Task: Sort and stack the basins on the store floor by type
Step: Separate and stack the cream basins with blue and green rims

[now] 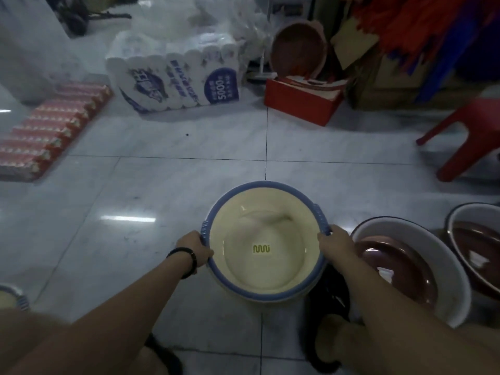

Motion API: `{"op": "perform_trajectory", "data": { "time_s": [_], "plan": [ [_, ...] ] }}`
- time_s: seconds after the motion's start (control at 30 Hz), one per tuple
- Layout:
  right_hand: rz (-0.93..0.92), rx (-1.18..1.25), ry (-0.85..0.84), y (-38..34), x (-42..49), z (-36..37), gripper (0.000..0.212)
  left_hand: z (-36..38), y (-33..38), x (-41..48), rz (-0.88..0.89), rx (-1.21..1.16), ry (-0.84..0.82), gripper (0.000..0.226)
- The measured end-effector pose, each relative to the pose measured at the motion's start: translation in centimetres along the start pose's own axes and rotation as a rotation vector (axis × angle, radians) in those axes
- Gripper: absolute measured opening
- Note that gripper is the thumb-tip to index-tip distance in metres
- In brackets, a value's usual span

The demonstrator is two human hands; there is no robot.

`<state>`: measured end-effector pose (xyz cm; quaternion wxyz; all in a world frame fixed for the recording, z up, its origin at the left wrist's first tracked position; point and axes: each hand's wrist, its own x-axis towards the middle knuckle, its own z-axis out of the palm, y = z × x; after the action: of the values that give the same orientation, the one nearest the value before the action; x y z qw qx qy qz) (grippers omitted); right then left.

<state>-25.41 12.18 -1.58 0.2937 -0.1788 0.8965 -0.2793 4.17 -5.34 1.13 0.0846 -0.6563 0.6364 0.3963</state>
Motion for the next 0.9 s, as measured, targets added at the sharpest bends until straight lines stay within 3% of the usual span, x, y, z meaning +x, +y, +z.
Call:
{"op": "perform_trajectory", "data": {
  "time_s": [0.2, 0.33, 0.47, 0.53, 0.6, 0.67, 0.77, 0.9],
  "plan": [
    [0.106, 0.002, 0.005, 1.5, 0.3, 2.2, 0.013, 2.0, -0.7, 2.0, 0.011, 0.046, -0.012, 0.037],
    [0.134, -0.044, -0.033, 1.3, 0.9, 2.0, 0.015, 0.7, -0.9, 2.2, -0.066, -0.087, -0.185, 0.051],
    [0.272, -0.220, -0.044, -1.4, -0.7, 2.4, 0.072, -2.5, -1.2, 1.6, -0.101, 0.056, -0.346, 0.069],
    [0.166, -0.365, 0.003, -4.1, -2.7, 3.2, 0.080, -5.1, -1.2, 0.9, -0.039, 0.179, -0.371, 0.060],
    [0.033, -0.420, -0.012, -7.8, -4.8, 5.1, 0.073, -8.8, -1.3, -0.6, 0.035, 0.252, -0.380, 0.050],
    [-0.074, -0.376, -0.092, -12.0, -6.3, 8.4, 0.061, -13.4, -2.4, -2.6, 0.086, 0.248, -0.330, 0.045],
    [-0.280, -0.176, -0.362, -18.8, -11.2, 14.8, 0.047, -21.1, -6.6, -6.7, 0.097, 0.233, -0.161, 0.042],
    [-0.399, -0.060, -0.766, -24.6, -21.9, 23.0, 0.016, -29.7, -17.0, -12.1, -0.054, 0.157, 0.022, 0.040]
  ]
}}
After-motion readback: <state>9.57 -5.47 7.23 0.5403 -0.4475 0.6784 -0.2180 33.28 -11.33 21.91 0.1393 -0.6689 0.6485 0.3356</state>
